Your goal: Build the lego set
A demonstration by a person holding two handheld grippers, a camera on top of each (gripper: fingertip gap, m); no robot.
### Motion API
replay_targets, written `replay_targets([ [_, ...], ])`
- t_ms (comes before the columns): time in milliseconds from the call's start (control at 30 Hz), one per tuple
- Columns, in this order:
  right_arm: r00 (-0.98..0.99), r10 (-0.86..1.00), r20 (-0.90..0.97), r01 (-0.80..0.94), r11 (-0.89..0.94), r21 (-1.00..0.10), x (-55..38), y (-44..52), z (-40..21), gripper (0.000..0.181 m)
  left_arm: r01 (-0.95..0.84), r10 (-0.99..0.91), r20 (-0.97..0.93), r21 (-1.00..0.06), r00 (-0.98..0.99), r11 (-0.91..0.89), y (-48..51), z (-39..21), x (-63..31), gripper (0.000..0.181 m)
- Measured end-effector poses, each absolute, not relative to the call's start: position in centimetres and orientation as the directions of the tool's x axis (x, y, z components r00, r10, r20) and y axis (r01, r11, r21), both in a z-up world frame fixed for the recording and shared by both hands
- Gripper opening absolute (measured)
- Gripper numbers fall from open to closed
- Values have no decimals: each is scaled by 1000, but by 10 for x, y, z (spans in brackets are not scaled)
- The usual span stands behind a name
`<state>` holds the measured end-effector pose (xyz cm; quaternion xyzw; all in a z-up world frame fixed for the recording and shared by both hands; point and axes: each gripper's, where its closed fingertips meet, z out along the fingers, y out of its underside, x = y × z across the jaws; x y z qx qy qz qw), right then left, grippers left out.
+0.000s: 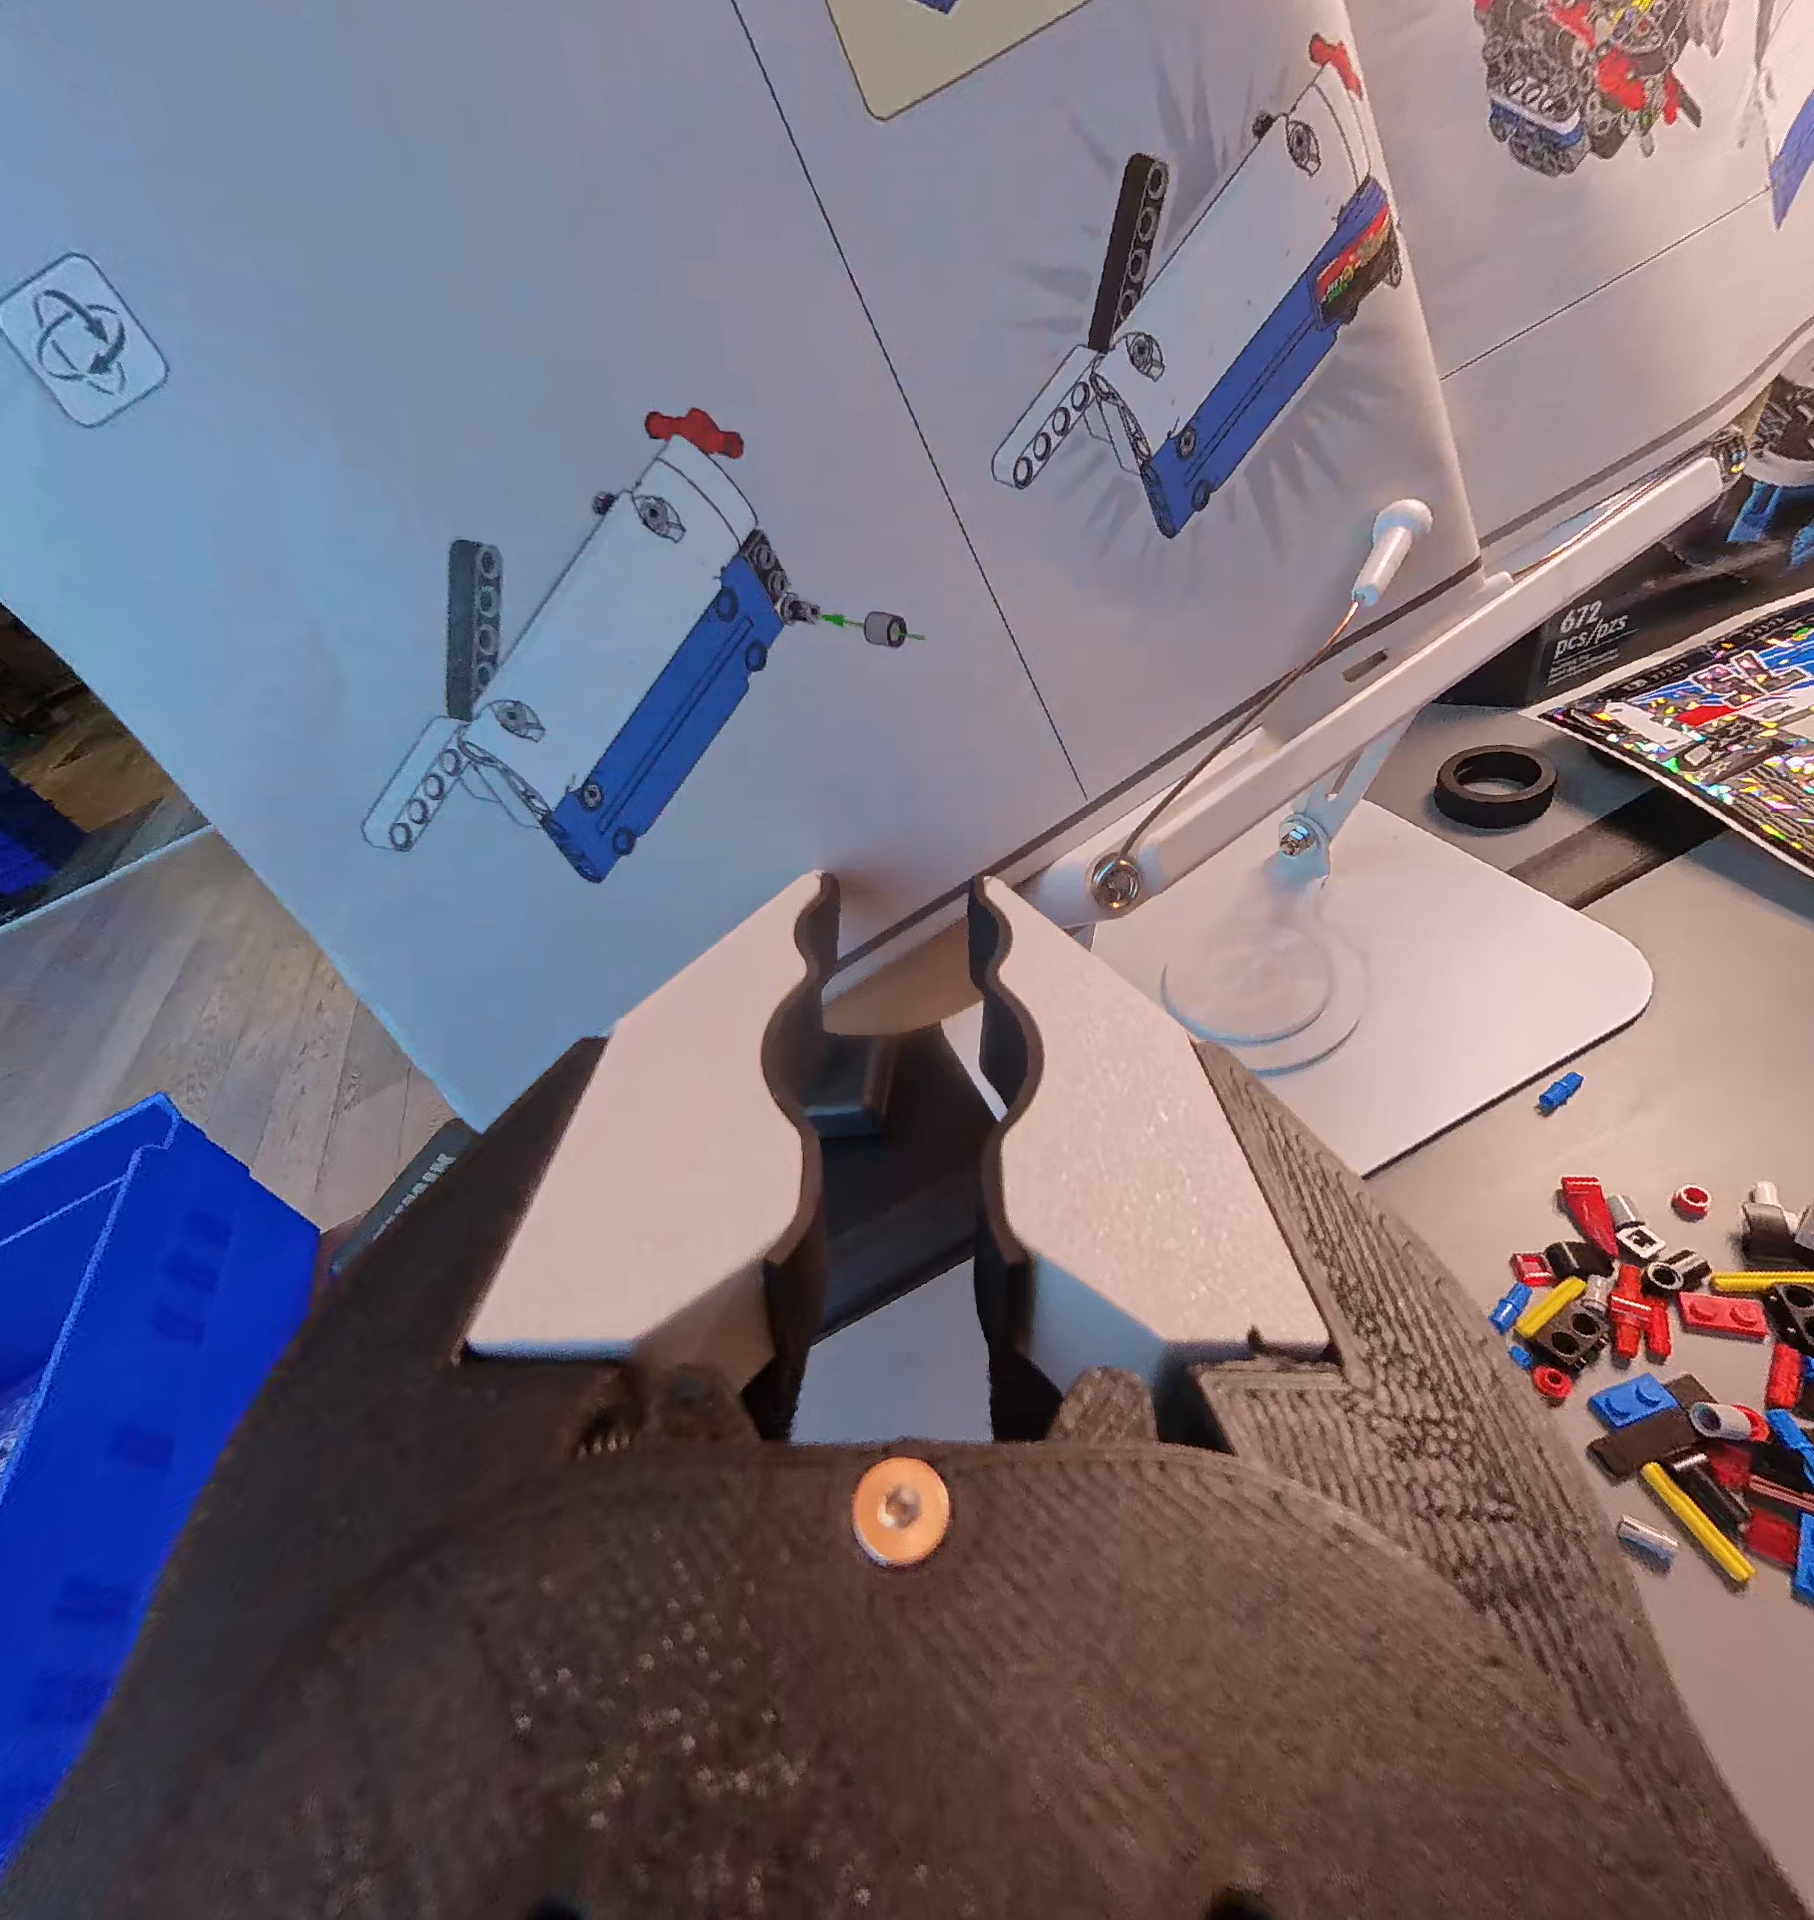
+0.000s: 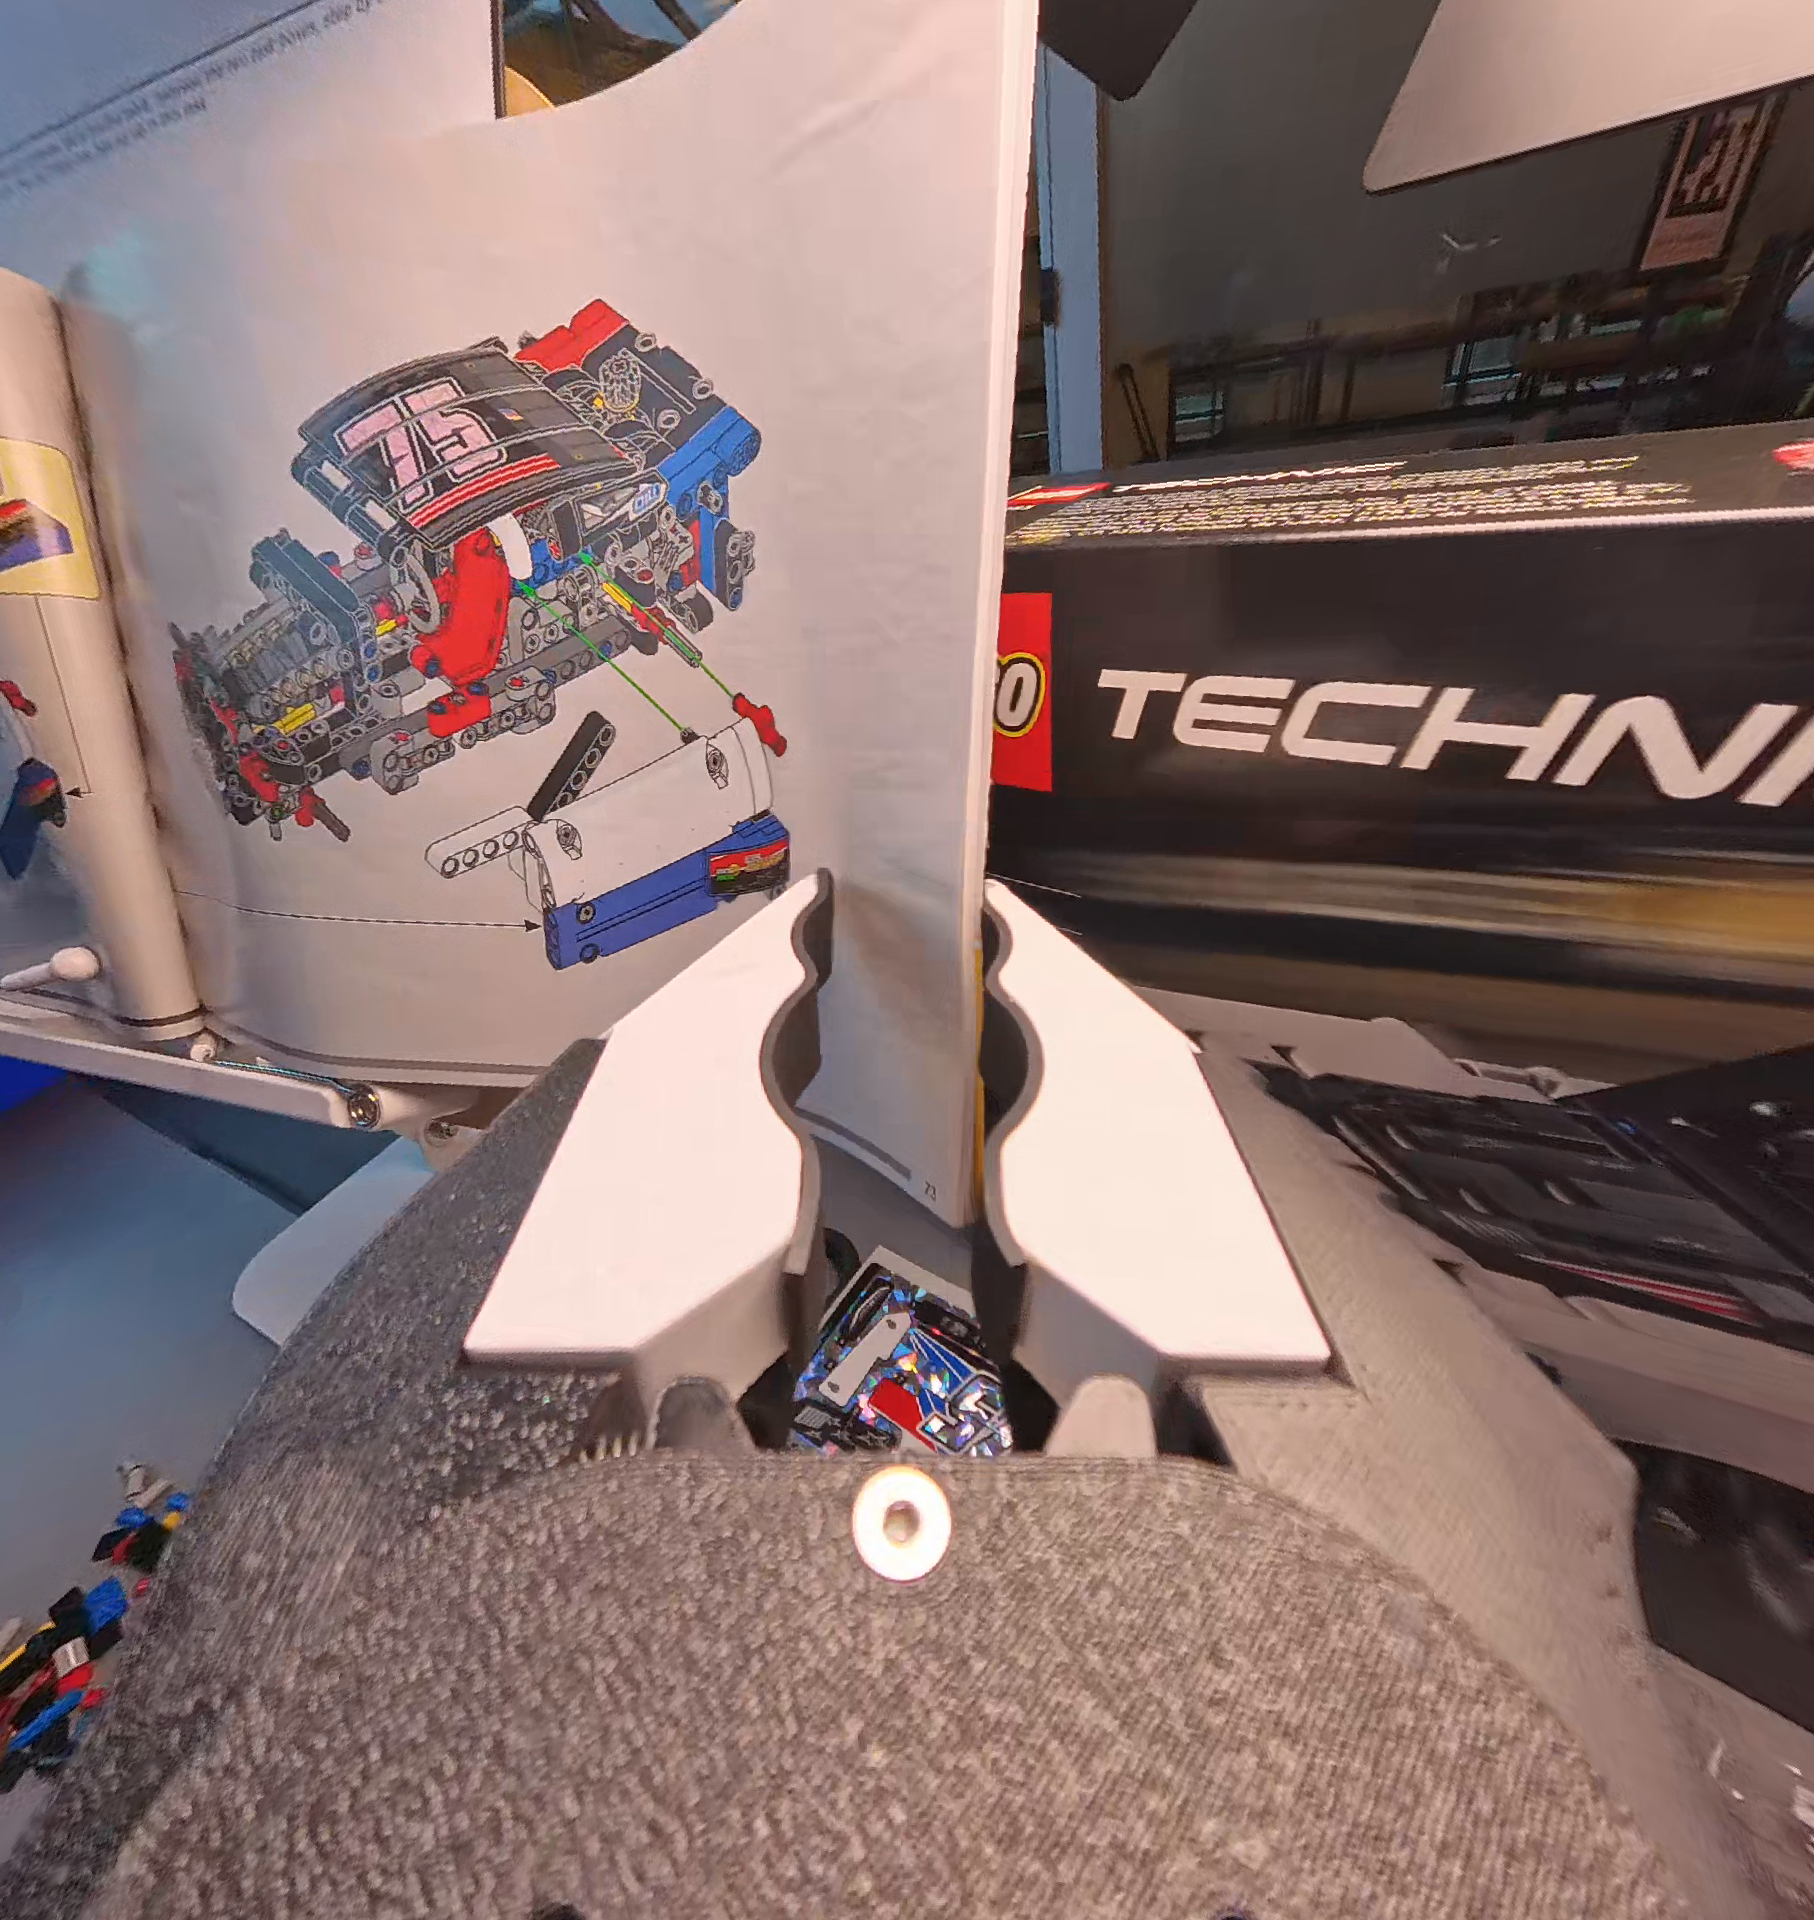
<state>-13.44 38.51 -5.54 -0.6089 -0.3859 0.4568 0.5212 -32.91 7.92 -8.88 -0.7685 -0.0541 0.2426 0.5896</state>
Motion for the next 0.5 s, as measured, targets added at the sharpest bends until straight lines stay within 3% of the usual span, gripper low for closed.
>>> replay_targets([
  [133,336,935,-114,-5,-119,-993,-114,389,-49,39,-182,371,-279,-944,886,-275,78,-86,-327,23],
  [300,322,947,4,14,-1,-1000,-96,358,-38,34,-234,295,-294,-947,909,-220,83,-77,-305,26],
  [500,163,975,149,157,124,-980,-125,284,-56,31,-431,176,-489,-856,854,-285,114,-82,-271,27],
])
